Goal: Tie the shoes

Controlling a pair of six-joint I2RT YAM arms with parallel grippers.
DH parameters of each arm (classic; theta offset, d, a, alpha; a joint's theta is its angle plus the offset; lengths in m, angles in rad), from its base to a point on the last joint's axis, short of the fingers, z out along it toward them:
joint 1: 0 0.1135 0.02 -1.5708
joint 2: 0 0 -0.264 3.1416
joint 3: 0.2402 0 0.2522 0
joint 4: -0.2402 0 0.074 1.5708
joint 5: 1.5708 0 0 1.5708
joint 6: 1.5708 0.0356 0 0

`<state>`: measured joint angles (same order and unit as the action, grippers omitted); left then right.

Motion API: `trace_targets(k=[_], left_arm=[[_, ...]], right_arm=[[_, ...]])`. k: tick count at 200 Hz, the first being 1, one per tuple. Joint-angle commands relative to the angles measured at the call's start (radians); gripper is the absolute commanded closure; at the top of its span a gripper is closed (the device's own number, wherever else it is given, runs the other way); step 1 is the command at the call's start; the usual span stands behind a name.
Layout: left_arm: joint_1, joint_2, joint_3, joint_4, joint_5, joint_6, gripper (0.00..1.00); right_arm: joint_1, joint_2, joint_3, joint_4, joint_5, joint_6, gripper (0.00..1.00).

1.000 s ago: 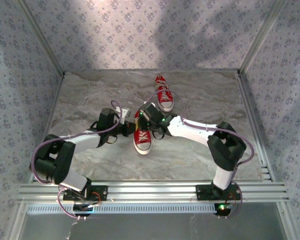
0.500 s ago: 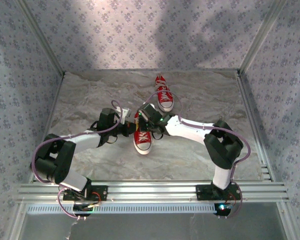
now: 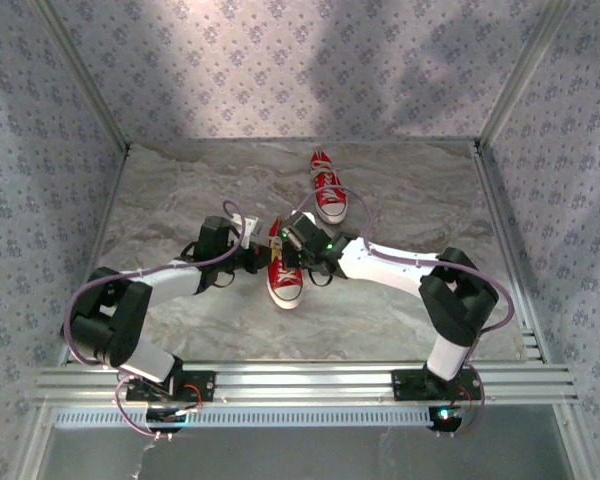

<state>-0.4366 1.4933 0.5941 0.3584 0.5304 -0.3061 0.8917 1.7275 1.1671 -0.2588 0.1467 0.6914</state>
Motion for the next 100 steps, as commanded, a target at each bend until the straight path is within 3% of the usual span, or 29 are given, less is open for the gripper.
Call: trace_targets(k=[1, 100], left_arm=[[0.004, 0.002, 0.024, -0.019, -0.002, 0.02, 1.0], [0.004, 0.007, 0.02, 0.004, 0.041, 0.021, 1.0]], right_arm=[[-0.001, -0.022, -0.031, -0.01, 0.016, 0.026, 1.0], [-0.052, 0.06, -0.051, 0.089, -0.048, 0.031, 0.99]])
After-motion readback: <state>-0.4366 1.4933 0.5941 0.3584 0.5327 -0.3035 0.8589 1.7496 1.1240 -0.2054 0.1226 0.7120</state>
